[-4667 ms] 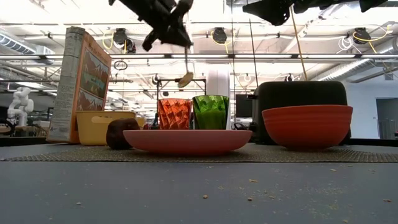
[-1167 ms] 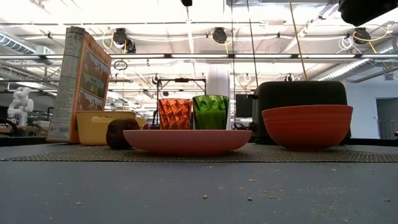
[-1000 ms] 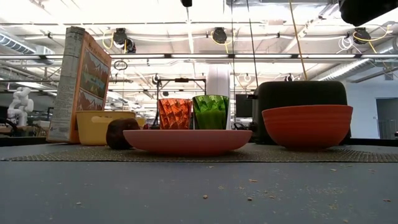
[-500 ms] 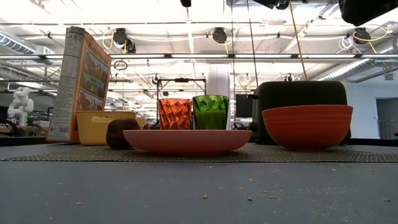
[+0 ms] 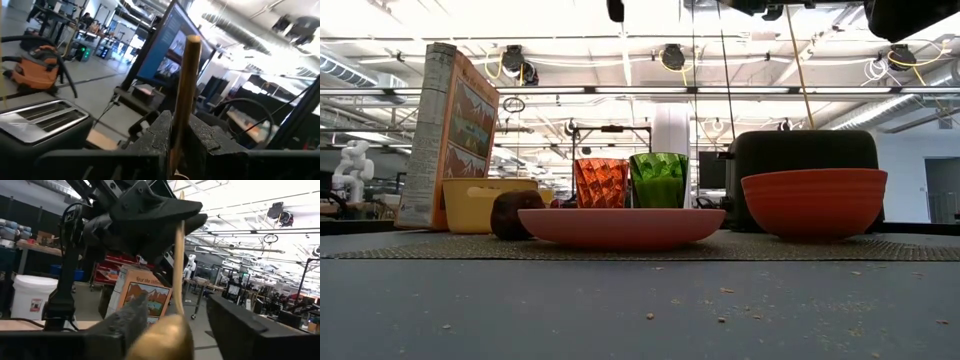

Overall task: Arrange a breakfast setting
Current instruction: Put the gold spoon to the right of the pink bowl

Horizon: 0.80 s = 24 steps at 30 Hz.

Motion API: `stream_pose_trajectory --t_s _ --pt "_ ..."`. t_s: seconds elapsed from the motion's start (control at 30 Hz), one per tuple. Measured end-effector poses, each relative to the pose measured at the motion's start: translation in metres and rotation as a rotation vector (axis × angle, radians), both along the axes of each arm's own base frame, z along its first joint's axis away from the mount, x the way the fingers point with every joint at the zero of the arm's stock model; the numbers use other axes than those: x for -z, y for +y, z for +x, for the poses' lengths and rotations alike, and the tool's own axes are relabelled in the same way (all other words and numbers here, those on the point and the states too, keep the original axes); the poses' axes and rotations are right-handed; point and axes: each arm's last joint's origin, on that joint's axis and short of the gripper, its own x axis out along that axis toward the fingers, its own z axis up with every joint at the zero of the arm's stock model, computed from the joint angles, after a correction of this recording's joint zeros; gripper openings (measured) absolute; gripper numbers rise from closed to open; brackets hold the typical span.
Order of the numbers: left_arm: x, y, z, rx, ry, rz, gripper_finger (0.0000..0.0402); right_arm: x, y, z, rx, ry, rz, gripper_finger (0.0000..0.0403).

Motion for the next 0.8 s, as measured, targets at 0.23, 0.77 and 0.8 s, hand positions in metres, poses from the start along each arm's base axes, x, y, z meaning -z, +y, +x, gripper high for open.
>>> stream_pose_trajectory --t_s 0.23,0.77,0.8 --pt "0.0036 -0.0001 0.0007 -0.008 0.041 0.033 0.0031 0.0002 0.0 0.0001 -0.001 0.002 -0.001 0.0125" --pt "0.0058 0.0001 0.001 -0.017 0.067 0.057 0.0031 0.0036 -0.0018 0.0001 0.084 0.042 0.026 0.0029" --pt "0.0059 0.0001 0.001 -0.017 0.067 0.057 0.0031 0.0038 -0.0018 0.0002 0.084 0.044 0.025 0.0031"
